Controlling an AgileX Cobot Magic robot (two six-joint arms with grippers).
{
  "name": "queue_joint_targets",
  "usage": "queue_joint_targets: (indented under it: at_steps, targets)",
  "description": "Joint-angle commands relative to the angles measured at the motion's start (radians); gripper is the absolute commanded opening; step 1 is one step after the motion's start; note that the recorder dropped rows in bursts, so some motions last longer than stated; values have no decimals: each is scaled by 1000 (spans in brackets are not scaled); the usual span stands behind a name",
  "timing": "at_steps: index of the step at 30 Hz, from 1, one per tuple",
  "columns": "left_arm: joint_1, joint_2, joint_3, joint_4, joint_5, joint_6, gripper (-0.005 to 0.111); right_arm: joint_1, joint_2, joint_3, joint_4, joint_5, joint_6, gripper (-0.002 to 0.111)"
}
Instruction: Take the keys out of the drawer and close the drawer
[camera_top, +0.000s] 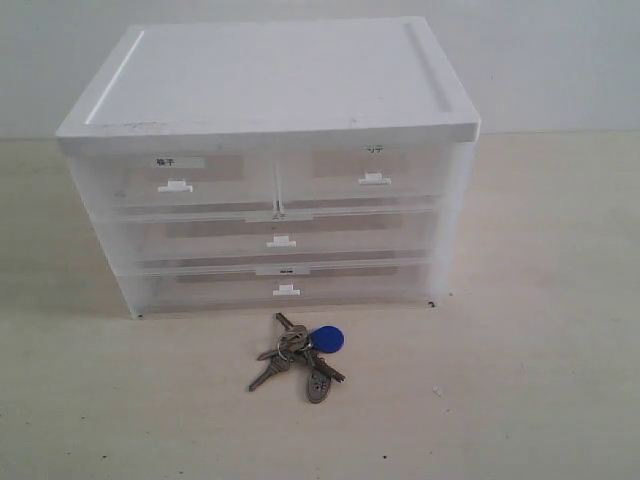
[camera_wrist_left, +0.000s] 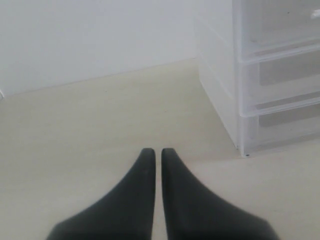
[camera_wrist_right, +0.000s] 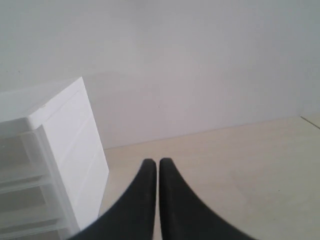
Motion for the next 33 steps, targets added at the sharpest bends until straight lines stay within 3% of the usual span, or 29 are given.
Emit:
queue_joint_targets:
  at_steps: [1,14,21,33]
  targets:
    - [5,-3,3,0,0,-7,4,-3,-6,5,-17,10,-23,0]
    - [5,-3,3,0,0,-7,4,-3,-6,5,-31,54,-62,0]
    - [5,-3,3,0,0,-7,4,-3,-6,5,-534,76,466,0]
    - [5,-3,3,0,0,-7,4,-3,-6,5,-551,100,465,0]
